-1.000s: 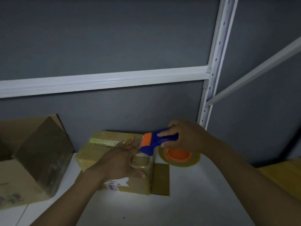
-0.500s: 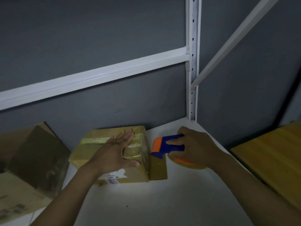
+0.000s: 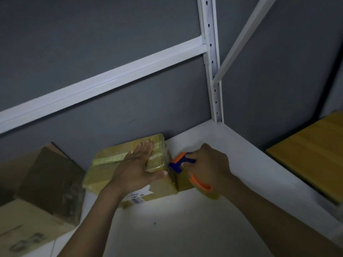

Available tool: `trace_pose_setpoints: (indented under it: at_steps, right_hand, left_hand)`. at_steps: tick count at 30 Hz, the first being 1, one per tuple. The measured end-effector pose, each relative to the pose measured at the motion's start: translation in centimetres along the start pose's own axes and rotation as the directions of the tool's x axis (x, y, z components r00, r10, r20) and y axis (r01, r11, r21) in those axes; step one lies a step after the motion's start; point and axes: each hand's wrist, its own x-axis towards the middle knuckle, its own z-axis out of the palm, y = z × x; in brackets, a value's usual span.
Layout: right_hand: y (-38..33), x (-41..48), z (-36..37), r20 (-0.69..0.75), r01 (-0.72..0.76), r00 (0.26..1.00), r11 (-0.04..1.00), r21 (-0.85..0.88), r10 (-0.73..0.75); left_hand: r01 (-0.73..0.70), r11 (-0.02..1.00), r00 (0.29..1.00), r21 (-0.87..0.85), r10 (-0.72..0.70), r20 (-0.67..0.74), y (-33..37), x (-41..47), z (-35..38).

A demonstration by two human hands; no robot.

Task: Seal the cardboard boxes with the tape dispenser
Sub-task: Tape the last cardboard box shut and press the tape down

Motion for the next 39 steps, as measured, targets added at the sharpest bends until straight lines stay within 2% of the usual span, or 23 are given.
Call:
trace_pose_setpoints:
  at_steps: [2,5,7,9,11,12,13,14,15,16,17,18,19,22,25,28,30,32,35,36,37,39]
  right_hand:
    - [0.8,0.1,-0.5,0.033,-0.096,0.995,0.958,0.272,0.091]
    - [3.2,0.8,-1.7,0.150,-0.221,0.975,0.731,0.646,0.162]
    - [4.9,1.4,-1.5,0.229,-0.321,0.946,0.575,0.753,0.228]
    - [6.5,1.9,-0.7,0.292,-0.398,0.915,0.504,0.767,0.279]
    - [8.1,2.6,0.3,0.297,-0.438,0.896,0.543,0.717,0.330]
    - [8.6,3.0,0.7,0.279,-0.441,0.896,0.624,0.645,0.344]
    - [8.8,3.4,1.1,0.245,-0.421,0.907,0.763,0.490,0.343]
    - [8.6,3.6,1.3,0.163,-0.372,0.926,0.895,0.246,0.340]
    - [8.0,3.9,1.4,0.031,-0.286,0.958,0.958,0.020,0.286]
    - [6.8,4.1,1.6,-0.084,-0.180,0.981,0.983,-0.048,0.175]
    - [5.4,4.4,1.8,-0.122,-0.065,0.990,0.998,0.023,0.067]
    - [3.8,4.7,2.2,-0.100,0.018,0.995,0.982,0.186,0.001]
    - [2.1,5.2,2.5,-0.038,0.034,0.999,0.937,0.348,-0.023]
    - [-1.5,6.2,3.5,0.187,-0.082,0.981,0.772,0.631,-0.049]
    - [-2.1,6.7,3.6,0.345,-0.251,0.937,0.592,0.766,-0.049]
    - [-1.5,7.4,3.3,0.374,-0.300,0.921,0.413,0.860,-0.109]
    - [-1.4,7.7,3.3,0.350,-0.282,0.926,0.351,0.893,-0.145]
    - [-1.8,7.2,4.1,0.367,-0.314,0.927,0.377,0.871,-0.074]
    - [-2.2,5.6,6.9,0.415,-0.427,0.899,0.488,0.761,0.139]
    - [-2.3,5.1,7.7,0.390,-0.428,0.901,0.520,0.739,0.187]
    - [-2.4,4.7,8.3,0.313,-0.382,0.924,0.578,0.721,0.220]
    - [-2.9,4.3,7.6,0.046,-0.173,0.979,0.692,0.701,0.197]
  left_hand:
    - [0.021,1.000,1.000,-0.017,-0.022,-0.017,0.2,0.0,-0.1]
    - [0.038,0.999,0.999,-0.018,-0.039,-0.028,0.4,0.3,-0.1]
    - [0.046,0.998,0.997,-0.041,-0.049,-0.068,0.7,0.2,0.2]
    - [0.049,0.996,0.993,-0.068,-0.057,-0.105,0.9,-0.2,0.4]
    - [0.023,0.997,0.993,-0.078,-0.031,-0.112,0.6,-0.2,0.4]
    - [0.007,0.996,0.996,-0.086,-0.014,-0.090,0.3,-0.1,0.3]
    - [-0.007,0.995,0.999,-0.097,0.001,-0.054,0.0,0.0,0.1]
    - [-0.023,0.995,0.999,-0.101,0.020,-0.029,-0.4,0.2,-0.1]
    - [-0.036,0.995,0.999,-0.096,0.034,-0.019,-0.6,0.3,-0.3]
    - [-0.045,0.996,0.999,-0.083,0.044,-0.018,-0.9,0.4,-0.3]
    - [-0.054,0.996,0.998,-0.069,0.052,-0.023,-1.1,0.5,-0.3]
    - [-0.058,0.996,0.998,-0.060,0.056,-0.035,-1.2,0.5,-0.2]
    - [-0.062,0.997,0.997,-0.056,0.059,-0.050,-1.2,0.4,-0.1]
    - [-0.058,0.998,0.994,-0.034,0.054,-0.092,-1.1,0.1,0.1]
    - [-0.052,0.998,0.993,-0.037,0.047,-0.108,-0.9,-0.1,0.2]
    - [-0.060,0.997,0.992,-0.038,0.055,-0.115,-0.8,-0.2,0.2]
    - [-0.057,0.998,0.991,-0.030,0.053,-0.124,-0.7,-0.2,0.2]
    - [-0.057,0.998,0.990,-0.027,0.053,-0.128,-0.7,-0.2,0.3]
    - [-0.056,0.998,0.990,-0.031,0.052,-0.132,-0.8,-0.1,0.4]
    - [-0.054,0.998,0.990,-0.032,0.050,-0.129,-0.9,0.0,0.4]
    - [-0.054,0.998,0.991,-0.029,0.050,-0.121,-0.9,-0.1,0.4]
    - [-0.056,0.998,0.991,-0.021,0.054,-0.119,-1.0,0.1,0.4]
